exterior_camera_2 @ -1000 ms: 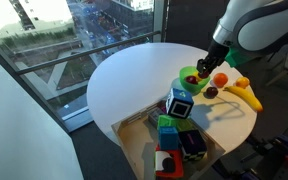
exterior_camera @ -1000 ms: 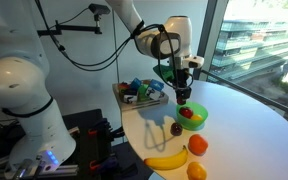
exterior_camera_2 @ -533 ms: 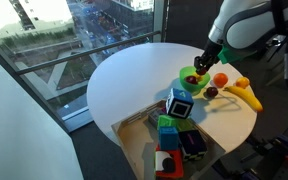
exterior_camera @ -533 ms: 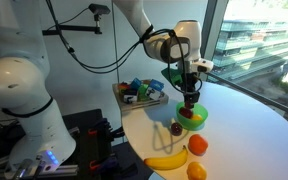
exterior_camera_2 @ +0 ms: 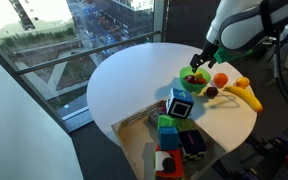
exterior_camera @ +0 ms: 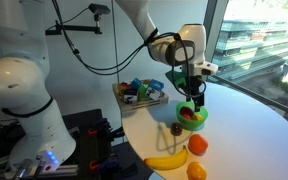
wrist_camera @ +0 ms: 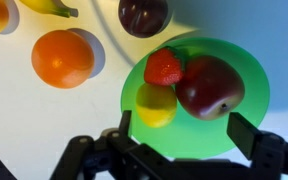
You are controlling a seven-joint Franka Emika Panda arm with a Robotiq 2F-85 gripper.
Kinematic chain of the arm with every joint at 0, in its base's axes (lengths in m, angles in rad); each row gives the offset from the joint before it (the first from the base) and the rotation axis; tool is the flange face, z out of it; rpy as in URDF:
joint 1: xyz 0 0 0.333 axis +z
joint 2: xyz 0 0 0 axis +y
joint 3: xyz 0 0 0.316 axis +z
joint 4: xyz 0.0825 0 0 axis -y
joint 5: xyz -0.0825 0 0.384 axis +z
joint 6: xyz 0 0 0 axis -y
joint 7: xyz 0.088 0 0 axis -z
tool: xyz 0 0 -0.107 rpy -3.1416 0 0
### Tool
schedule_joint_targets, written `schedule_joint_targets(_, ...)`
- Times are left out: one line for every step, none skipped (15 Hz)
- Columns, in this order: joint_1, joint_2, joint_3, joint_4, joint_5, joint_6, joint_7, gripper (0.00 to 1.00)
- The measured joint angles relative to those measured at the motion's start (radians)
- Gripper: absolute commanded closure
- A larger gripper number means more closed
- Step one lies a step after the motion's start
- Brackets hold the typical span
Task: Pick up the red strawberry toy from the table and put it in the green bowl
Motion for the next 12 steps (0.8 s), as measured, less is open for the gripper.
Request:
schedule_joint_targets(0.001, 0.0, 0.0, 0.0, 0.0, -0.006, 0.0, 0.0)
schedule_joint_targets(0.002, 0.0, 0.001, 0.0, 0.0, -0.016, -0.001, 0.0)
schedule_joint_targets(0.002, 0.0, 0.003, 0.0, 0.0, -0.03, -0.003, 0.0)
schedule_joint_targets(0.002, -0.001, 0.006, -0.001, 0.001, -0.051, -0.009, 0.0)
schedule_joint_targets(0.002, -0.002, 0.009, -0.001, 0.005, -0.074, -0.02, 0.0)
schedule_joint_targets(0.002, -0.005, 0.012, -0.002, 0.01, -0.102, -0.035, 0.0)
schedule_joint_targets(0.001, -0.01, 0.016, -0.003, 0.015, -0.132, -0.053, 0.0)
schedule_joint_targets(0.0, -0.017, 0.018, -0.005, 0.017, -0.163, -0.07, 0.0)
schedule_joint_targets(-0.002, -0.026, 0.02, -0.008, 0.018, -0.191, -0.086, 0.0)
schedule_joint_targets(-0.003, -0.036, 0.02, -0.011, 0.018, -0.215, -0.102, 0.0)
schedule_joint_targets(-0.005, -0.047, 0.02, -0.015, 0.018, -0.236, -0.115, 0.0)
schedule_joint_targets(-0.007, -0.06, 0.02, -0.021, 0.018, -0.258, -0.13, 0.0)
